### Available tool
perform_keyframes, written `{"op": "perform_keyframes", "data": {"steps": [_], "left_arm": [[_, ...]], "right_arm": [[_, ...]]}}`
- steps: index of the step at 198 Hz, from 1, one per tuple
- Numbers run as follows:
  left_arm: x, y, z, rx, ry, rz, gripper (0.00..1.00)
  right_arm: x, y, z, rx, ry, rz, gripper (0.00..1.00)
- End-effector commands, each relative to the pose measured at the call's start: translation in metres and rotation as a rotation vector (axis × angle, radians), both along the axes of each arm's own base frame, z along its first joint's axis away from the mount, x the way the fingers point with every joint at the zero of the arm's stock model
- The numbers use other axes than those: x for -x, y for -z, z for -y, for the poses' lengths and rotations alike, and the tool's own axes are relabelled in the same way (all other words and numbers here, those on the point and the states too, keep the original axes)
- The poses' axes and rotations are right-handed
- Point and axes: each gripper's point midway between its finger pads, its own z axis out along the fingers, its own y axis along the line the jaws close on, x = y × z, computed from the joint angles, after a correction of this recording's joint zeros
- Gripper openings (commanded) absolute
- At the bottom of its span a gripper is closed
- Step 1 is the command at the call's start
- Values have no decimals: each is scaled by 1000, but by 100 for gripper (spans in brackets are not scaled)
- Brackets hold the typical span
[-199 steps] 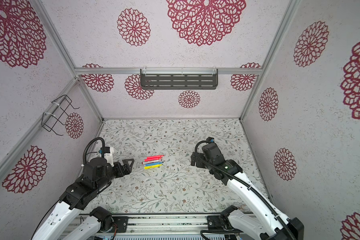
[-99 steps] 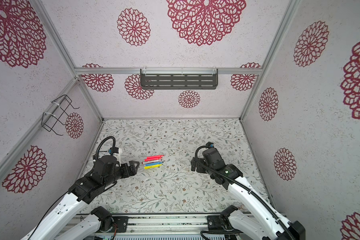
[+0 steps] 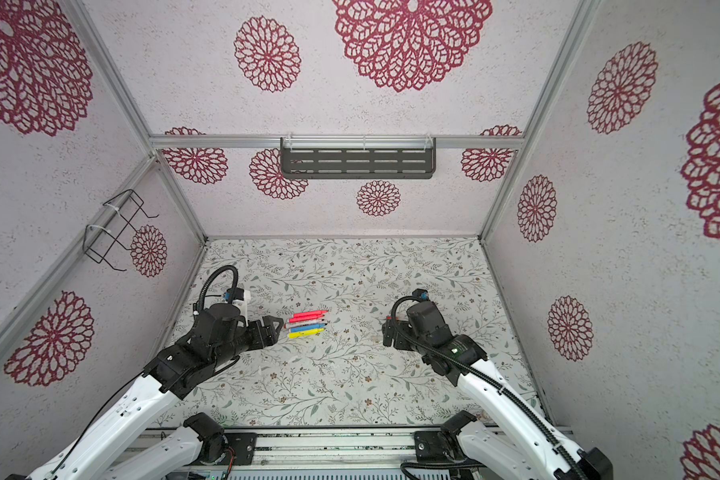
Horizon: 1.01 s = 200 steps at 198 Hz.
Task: Insert the pens into the pen caps
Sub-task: 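Move left gripper above the yellow marker while right gripper hovers near the caps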
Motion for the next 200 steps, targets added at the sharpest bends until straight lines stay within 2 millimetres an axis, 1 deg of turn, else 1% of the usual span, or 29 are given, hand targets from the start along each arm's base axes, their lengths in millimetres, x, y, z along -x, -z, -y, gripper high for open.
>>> {"op": "perform_keyframes", "data": {"steps": [1,25,59,83,108,138,163,200], "left_arm": [[-7,3,7,-12,17,16,80],[-15,18,17,-60,76,-2,77],[-32,44,28,-119,126,3,73],[-41,61,36,-186,184,-34,70],[-49,79,52,-213,265,-74,67],[-61,98,55,-264,280,-110,65],[-66,108,58,-281,297,-122,64],[-72,120,57,-308,309,-130,64]], "right_arm": [[-4,-5,-3,-20,5,20,94],[-2,2,-5,-40,6,12,91],[-3,9,-13,-88,-7,23,90],[-5,14,-18,-96,-23,15,90],[-10,15,-26,-100,-51,14,91],[-13,14,-37,-127,-94,29,92],[-10,11,-50,-150,-187,46,94],[-10,12,-54,-133,-241,76,97]]}}
